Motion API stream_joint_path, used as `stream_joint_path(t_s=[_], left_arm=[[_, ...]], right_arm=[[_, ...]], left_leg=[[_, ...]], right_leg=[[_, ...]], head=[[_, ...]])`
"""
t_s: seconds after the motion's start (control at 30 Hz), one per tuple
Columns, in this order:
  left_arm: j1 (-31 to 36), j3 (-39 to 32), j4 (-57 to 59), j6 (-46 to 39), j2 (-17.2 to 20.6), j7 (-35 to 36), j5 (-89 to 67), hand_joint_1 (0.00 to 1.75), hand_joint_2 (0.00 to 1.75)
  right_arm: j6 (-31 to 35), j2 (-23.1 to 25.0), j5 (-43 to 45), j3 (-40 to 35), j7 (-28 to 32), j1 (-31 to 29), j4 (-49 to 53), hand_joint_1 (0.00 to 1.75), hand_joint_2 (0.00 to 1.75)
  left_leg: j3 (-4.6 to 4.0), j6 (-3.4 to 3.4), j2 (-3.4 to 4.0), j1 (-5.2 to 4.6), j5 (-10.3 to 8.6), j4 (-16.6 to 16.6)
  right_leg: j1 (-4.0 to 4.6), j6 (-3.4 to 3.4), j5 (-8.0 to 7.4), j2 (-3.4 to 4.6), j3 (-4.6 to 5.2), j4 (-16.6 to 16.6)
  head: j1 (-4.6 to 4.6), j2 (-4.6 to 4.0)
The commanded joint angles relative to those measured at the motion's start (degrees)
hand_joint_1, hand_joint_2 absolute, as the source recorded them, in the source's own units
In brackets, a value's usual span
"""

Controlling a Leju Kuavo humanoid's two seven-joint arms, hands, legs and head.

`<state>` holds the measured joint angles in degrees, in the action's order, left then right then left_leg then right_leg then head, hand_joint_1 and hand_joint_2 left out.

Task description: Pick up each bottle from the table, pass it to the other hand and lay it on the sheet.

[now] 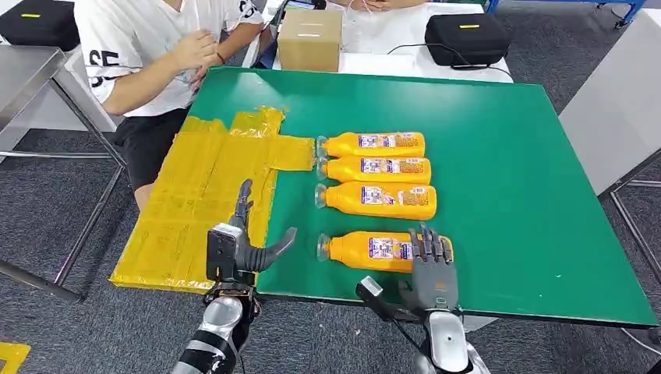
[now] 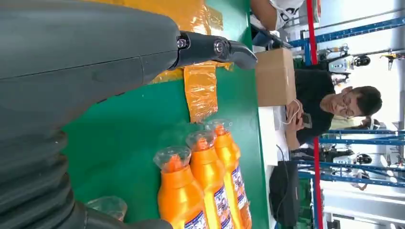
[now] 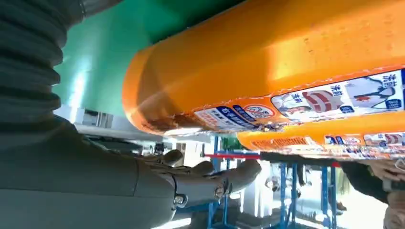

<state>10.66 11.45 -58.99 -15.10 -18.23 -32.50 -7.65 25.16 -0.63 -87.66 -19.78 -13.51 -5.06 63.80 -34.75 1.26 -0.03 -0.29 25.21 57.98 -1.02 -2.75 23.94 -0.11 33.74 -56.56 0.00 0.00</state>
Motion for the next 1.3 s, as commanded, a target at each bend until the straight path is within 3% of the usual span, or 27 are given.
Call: stream_joint_path(t_s=[0.03,0.23,0.63,0.77,0.87,0.93,1.1,1.3], left_arm=[[1.6,-0.9,1.5,1.7,0.2,0.2,0.1,0.00,1.75],[3.4,-1.2,3.8,3.1,0.1,-0.1,0.5,0.00,1.75],[6.0,-2.1,7.4,5.1,0.6,-1.7,1.7,0.00,1.75],[5.4,-2.9,6.3,3.4,1.2,-2.0,0.9,0.00,1.75],[5.1,-3.2,5.6,3.2,1.4,-1.7,0.4,0.00,1.75],[5.3,-3.4,5.3,1.3,1.4,-1.7,-0.6,0.00,1.75],[7.1,-2.2,6.8,-1.1,1.5,-1.1,-2.3,0.00,1.75],[7.9,-1.6,7.4,-1.6,1.7,-0.7,-2.1,0.00,1.75]], right_arm=[[-16.5,-5.0,13.9,0.7,7.8,-6.9,-10.8,1.71,1.75],[-20.6,-4.7,20.7,-0.7,12.2,-11.7,-19.6,1.75,1.75],[-25.2,-7.9,27.9,-5.7,14.3,-13.9,-23.4,1.75,1.75],[-18.4,-3.4,31.8,-4.2,17.5,-13.8,-18.1,1.75,1.75],[-17.6,-2.0,33.4,-4.3,16.6,-13.1,-14.6,1.75,1.75],[-10.1,2.7,38.3,-2.3,22.4,-10.5,-8.2,1.75,1.75],[-2.1,10.4,44.6,-5.6,25.5,-5.5,2.7,1.75,1.75],[-0.1,10.4,47.5,-7.2,26.7,-6.2,1.9,1.75,1.75]], left_leg=[[0.22,-0.06,0.00,0.06,0.04,0.0],[0.64,-0.04,-0.09,0.08,0.00,-0.1],[1.54,0.03,-0.06,0.10,0.24,-0.1],[1.71,0.10,0.08,0.07,0.25,0.0],[1.50,0.03,0.13,0.12,0.13,-0.1],[1.64,0.14,0.23,0.10,0.17,-0.1],[1.40,0.03,0.36,0.12,0.21,-0.1],[0.70,-0.01,0.07,0.23,0.05,-0.1]], right_leg=[[0.06,0.09,0.01,0.01,-0.25,0.1],[0.09,0.07,-0.01,-0.13,-0.69,0.2],[0.13,0.16,0.08,-0.12,-0.89,0.4],[0.11,0.17,0.06,0.01,-1.07,0.5],[0.15,0.17,-0.15,0.07,-0.95,0.6],[0.13,0.07,-0.15,0.16,-1.32,0.5],[0.16,0.06,-0.13,0.27,-1.37,0.3],[0.23,-0.05,-0.08,0.04,-0.78,0.3]], head=[[0.00,0.00],[-0.02,0.00],[0.00,0.00],[0.00,0.00],[0.02,0.00],[0.02,0.00],[-0.02,0.00],[0.02,0.00]])
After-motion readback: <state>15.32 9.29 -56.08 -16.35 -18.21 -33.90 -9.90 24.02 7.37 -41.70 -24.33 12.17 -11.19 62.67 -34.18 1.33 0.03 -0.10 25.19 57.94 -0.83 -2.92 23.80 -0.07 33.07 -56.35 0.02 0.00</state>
